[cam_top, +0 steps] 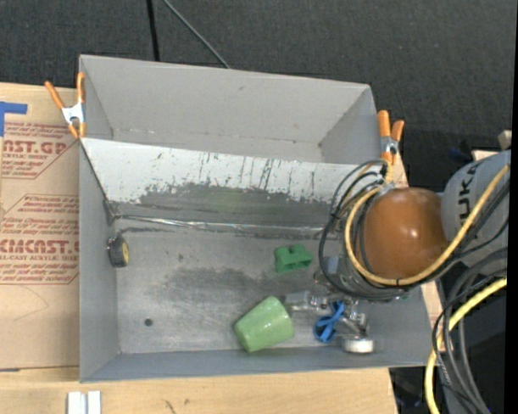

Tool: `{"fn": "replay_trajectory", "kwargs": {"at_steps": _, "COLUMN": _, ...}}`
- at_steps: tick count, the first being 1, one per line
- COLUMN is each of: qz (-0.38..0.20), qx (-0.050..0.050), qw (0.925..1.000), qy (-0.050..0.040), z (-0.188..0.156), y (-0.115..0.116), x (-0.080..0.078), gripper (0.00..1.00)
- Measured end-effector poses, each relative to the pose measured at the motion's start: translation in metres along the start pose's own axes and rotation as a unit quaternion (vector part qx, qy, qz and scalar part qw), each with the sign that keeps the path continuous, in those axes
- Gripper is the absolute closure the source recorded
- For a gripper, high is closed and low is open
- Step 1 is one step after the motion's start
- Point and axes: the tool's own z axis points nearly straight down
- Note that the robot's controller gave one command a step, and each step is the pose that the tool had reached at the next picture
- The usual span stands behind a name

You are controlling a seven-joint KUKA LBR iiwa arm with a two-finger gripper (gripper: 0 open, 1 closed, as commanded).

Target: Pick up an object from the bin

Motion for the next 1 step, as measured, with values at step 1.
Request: {"fn": "replay_trajectory", "kwargs": {"at_steps": 1, "qz": 0.002, "qx": -0.007, "qw": 1.0, "qy": 0.0043, "z": 0.0022, "y": 0.0038, "x": 0.0028, "gripper": 1.0}}
